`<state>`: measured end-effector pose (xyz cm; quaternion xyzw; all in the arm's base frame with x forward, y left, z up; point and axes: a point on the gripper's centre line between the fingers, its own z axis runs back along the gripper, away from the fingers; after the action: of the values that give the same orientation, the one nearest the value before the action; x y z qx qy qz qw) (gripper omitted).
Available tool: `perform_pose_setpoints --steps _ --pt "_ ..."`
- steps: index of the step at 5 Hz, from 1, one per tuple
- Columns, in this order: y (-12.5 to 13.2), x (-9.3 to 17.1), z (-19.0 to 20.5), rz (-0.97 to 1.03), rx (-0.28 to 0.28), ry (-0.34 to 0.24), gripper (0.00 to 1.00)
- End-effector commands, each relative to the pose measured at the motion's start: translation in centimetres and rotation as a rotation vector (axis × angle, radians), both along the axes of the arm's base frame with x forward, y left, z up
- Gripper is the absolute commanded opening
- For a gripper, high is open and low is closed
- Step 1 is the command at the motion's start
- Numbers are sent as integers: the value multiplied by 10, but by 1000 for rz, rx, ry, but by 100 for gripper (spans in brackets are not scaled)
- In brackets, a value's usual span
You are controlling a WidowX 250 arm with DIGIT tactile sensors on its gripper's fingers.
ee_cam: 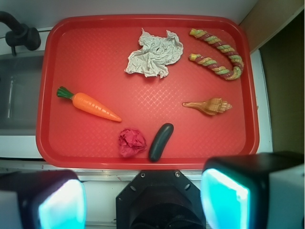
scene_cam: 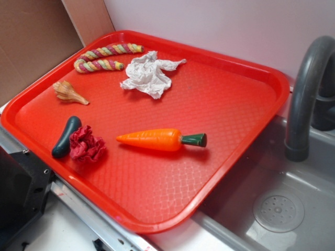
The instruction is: Grab the shell.
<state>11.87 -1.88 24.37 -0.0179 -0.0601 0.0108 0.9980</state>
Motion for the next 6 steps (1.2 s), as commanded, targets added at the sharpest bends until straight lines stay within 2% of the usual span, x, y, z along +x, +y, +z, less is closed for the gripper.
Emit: perform_pose_setpoints --steps 1,2,3,4,5,6 --pt "0 0 0 0 0 0 100" --pt "17 23 -12 221 -25 -45 100" --pt "32 40 -30 373 -13 -97 100" --pt "59 43 -53 548 12 -119 100" --pt "86 44 -75 720 94 -165 100" --pt "107 47 -94 844 109 -167 100"
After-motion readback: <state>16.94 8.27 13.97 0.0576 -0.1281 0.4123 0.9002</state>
